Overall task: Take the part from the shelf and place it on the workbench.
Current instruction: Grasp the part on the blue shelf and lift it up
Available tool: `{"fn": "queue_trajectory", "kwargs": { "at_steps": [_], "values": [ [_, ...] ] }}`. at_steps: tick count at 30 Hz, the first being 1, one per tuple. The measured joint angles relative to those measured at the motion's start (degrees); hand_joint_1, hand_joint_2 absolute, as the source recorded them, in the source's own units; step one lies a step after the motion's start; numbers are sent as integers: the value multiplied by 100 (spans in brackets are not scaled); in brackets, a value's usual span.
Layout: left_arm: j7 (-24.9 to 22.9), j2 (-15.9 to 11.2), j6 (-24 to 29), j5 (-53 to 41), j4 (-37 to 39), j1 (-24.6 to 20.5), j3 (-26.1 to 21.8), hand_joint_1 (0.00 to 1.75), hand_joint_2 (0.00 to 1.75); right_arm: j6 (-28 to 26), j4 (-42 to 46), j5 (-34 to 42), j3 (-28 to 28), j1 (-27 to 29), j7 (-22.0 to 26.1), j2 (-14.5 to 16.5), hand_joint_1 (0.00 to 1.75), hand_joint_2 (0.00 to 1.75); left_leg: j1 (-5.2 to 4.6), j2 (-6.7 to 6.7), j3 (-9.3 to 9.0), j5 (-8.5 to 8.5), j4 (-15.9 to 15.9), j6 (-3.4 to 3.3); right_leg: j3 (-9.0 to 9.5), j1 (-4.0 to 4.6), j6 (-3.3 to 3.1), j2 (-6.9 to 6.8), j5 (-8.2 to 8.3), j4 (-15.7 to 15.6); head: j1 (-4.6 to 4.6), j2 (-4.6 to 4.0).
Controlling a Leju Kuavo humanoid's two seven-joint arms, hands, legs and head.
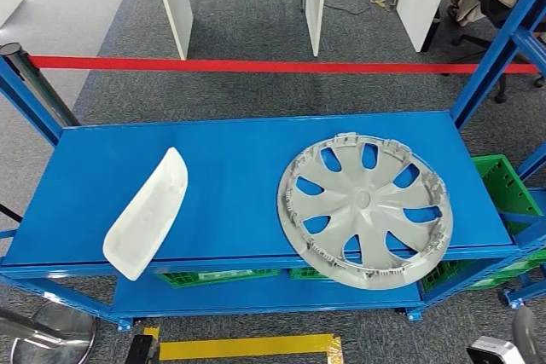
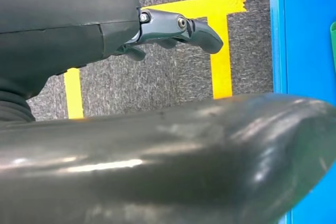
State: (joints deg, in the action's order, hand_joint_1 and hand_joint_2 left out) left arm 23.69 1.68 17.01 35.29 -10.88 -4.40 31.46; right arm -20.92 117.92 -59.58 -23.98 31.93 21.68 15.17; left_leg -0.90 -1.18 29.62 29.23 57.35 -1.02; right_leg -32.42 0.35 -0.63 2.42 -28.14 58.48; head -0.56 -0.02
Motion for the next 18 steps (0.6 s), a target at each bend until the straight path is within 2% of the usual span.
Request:
{"fn": "queue_trajectory", "kwargs": {
  "at_steps": [18],
  "values": [
    [-1,-2,2,1,0,-2,96,0,0,0,157,13,130,49,0,-17,0,175,1,0,-1,0,0,0,0,1,0,0,0,0,0,0]
  ]
}}
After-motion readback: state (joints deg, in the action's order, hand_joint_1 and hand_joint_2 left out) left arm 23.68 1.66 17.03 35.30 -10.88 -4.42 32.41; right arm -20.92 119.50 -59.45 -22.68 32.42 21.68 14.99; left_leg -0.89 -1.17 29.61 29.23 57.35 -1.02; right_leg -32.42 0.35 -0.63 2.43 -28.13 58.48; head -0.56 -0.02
